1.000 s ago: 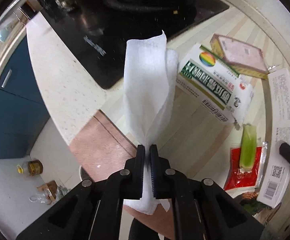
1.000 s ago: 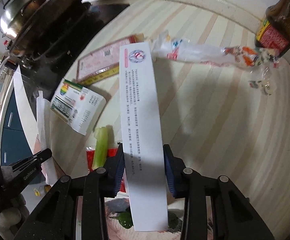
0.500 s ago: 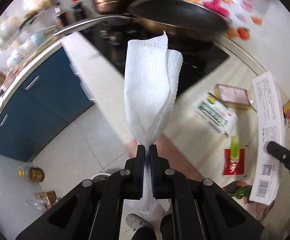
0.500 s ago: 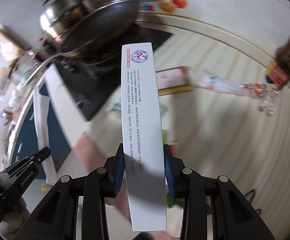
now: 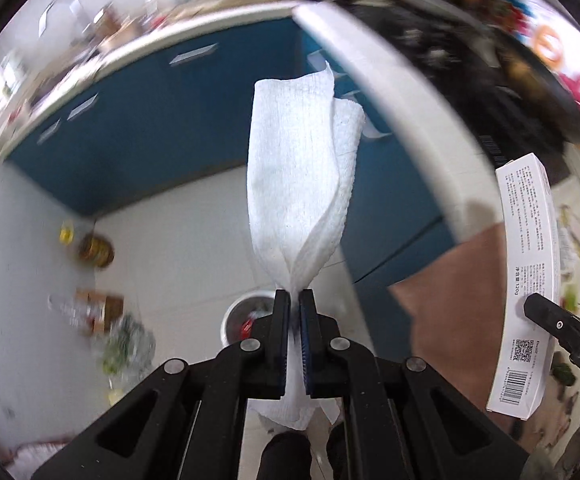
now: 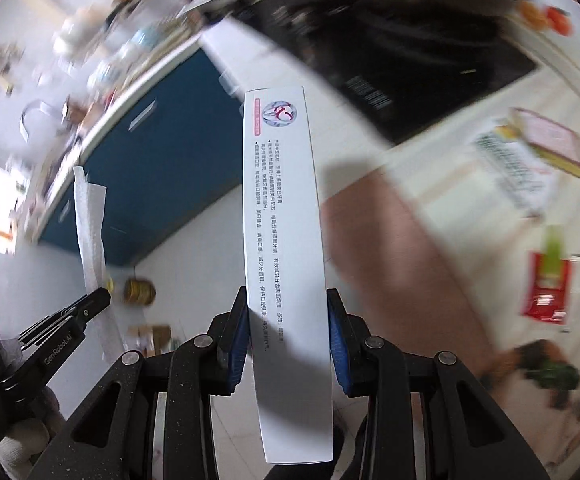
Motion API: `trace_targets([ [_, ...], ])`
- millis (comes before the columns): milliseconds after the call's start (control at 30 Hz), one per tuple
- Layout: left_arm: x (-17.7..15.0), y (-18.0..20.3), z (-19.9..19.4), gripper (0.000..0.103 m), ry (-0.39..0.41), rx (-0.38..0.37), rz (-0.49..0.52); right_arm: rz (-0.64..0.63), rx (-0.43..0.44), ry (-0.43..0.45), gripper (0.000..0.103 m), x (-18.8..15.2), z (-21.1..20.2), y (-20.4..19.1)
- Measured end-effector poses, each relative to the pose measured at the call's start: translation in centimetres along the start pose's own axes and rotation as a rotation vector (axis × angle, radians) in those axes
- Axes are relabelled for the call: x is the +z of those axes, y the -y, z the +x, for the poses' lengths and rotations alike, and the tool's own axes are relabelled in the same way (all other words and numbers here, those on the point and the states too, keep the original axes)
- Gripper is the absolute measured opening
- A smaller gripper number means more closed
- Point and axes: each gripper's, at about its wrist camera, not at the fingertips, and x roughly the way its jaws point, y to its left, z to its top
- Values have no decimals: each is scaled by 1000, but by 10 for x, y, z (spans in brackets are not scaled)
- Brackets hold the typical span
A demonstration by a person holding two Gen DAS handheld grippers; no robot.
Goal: Collect trash
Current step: 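Carry tissue and strip to the wastebasket and open both tools over it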
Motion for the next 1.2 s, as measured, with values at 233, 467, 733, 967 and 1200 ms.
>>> trace_targets([
  [233, -40, -79, 60, 3, -101, 39, -127, -112, 1, -118, 37, -33, 95, -76],
  [467, -84, -134, 152, 3, -219, 32, -216, -197, -16, -216, 37, -81, 199, -117],
  [733, -150, -173, 323, 3, -438, -104, -363, -149, -18, -436, 37, -157, 368, -85],
  [967, -197, -168, 463, 4, -622, -187, -372, -131, -39, -653, 37, -207, 521, -40],
  [1200, -215, -158, 534, 8, -715, -211, -327, -150, -47, -783, 38, -224, 621, -21],
])
